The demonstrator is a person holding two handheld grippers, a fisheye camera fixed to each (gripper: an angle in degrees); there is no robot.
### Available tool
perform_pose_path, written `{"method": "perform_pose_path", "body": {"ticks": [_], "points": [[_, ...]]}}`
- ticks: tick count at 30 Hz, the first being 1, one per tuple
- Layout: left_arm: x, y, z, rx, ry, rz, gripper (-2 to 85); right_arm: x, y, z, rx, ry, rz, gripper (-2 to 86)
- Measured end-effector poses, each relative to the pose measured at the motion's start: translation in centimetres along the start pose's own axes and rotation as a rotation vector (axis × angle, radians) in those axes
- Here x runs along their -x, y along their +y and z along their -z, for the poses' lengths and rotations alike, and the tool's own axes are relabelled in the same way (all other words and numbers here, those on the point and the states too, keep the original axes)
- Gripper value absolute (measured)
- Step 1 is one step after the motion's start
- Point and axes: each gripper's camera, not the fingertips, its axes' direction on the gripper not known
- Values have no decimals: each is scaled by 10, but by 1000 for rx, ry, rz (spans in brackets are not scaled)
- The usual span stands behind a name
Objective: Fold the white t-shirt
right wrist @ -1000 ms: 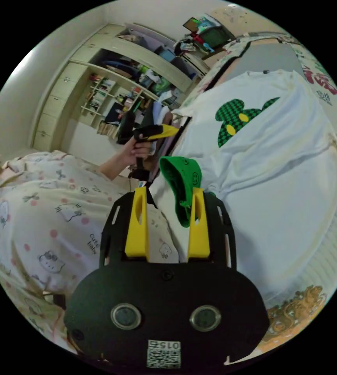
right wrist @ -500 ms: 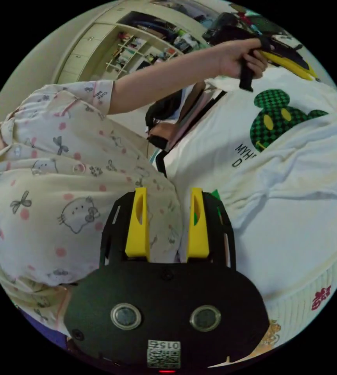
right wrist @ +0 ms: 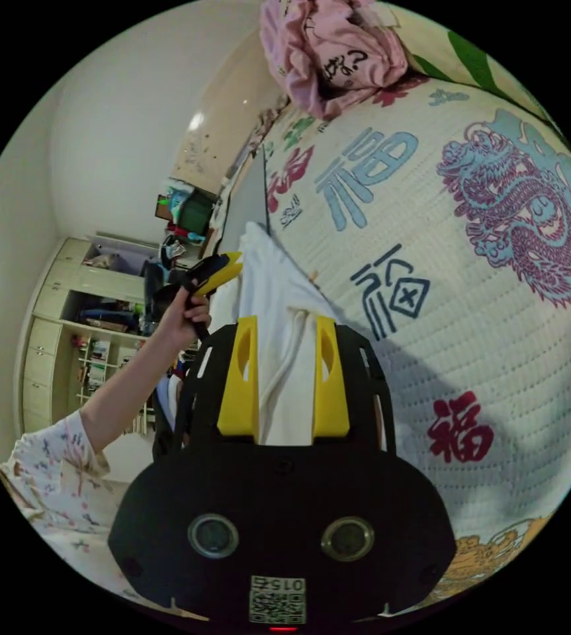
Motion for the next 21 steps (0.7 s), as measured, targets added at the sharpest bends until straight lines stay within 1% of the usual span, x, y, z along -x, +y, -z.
{"method": "perform_pose_path", "body": {"ticks": [2,4,6,7,9,10,12,13,15,17,21], "points": [[-18,-13,-17,56,-47,-44,86,1,-25,-13,3,-10,-23,88],[-49,-27,-27,68,-160,-125,47,-3,-53,-23,7,-18,-72,52],[-73,-36,-30,58,-205,-201,26,4,-86,-22,-22,44,-82,24],[-86,-40,-28,25,-206,-249,18,9,-93,-21,-28,74,-75,21],[-100,-49,-27,-7,-214,-275,13,28,-112,-32,-24,189,-24,12],[-107,-54,-30,-18,-226,-277,11,32,-115,-37,-20,215,-9,11],[-115,-60,-42,-4,-259,-299,9,46,-123,-57,-24,312,56,7],[-121,-62,-51,10,-300,-329,9,48,-124,-60,-28,328,68,6],[-125,-63,-61,7,-325,-366,9,52,-128,-69,-45,355,98,4],[-124,-65,-62,2,-308,-369,12,55,-134,-74,-30,387,133,4],[-115,-73,-47,49,-296,-378,27,72,-151,-90,24,522,233,3]]}}
